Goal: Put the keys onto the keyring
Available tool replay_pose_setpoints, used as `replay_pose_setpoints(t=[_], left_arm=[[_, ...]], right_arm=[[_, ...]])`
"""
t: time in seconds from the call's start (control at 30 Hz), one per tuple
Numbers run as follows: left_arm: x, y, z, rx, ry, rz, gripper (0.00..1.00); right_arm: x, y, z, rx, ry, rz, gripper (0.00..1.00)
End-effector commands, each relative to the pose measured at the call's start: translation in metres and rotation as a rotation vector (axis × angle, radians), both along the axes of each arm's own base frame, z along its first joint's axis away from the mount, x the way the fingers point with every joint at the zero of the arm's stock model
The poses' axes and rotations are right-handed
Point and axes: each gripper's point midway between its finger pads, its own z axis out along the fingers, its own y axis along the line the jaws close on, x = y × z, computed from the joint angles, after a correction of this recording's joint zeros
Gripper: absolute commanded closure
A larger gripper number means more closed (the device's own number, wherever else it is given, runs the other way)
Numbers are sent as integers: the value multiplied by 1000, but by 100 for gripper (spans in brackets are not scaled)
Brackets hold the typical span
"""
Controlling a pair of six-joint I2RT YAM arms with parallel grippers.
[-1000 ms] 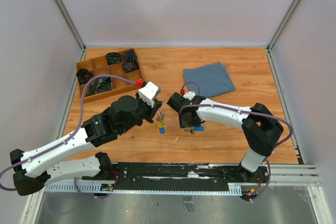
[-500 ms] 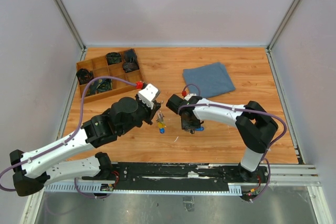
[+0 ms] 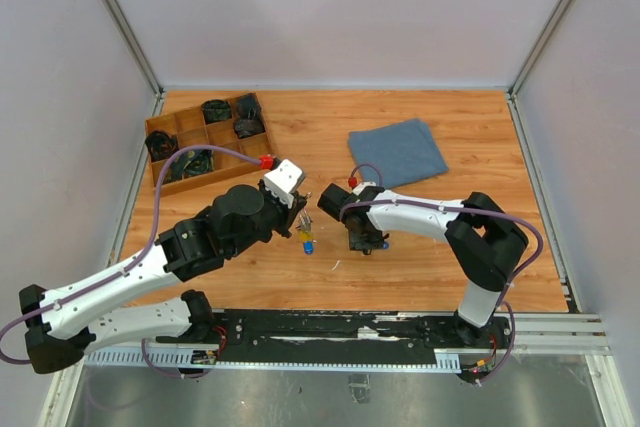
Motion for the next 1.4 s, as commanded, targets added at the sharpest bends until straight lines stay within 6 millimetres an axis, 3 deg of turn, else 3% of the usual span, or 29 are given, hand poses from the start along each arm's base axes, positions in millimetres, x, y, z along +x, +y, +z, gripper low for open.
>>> replay_pose_setpoints(t=[0.0,0.5,0.67,0.83,0.9,1.03,1.37], left_arm=[[5,-4,17,-50,-36,6,99],[5,-6,18,-51,-36,-3,100],[5,-7,18,-50,-35,-3,100],[5,-9,17,-46,-33,-7,99],[6,-9,18,-47,-34,-6,99],[6,-8,19,-45,-38,-1,99],[7,-10,18,-47,-35,-5,99]], right_arm=[[-1,-30,-6,-110,-25,-52,65],[5,-27,-3,-97,-40,4,99],[7,1,4,50,-40,152,99],[-8,34,7,198,16,401,99],[-15,37,7,207,35,501,99],[-23,23,12,197,13,565,99],[-18,10,55,330,-156,585,99]])
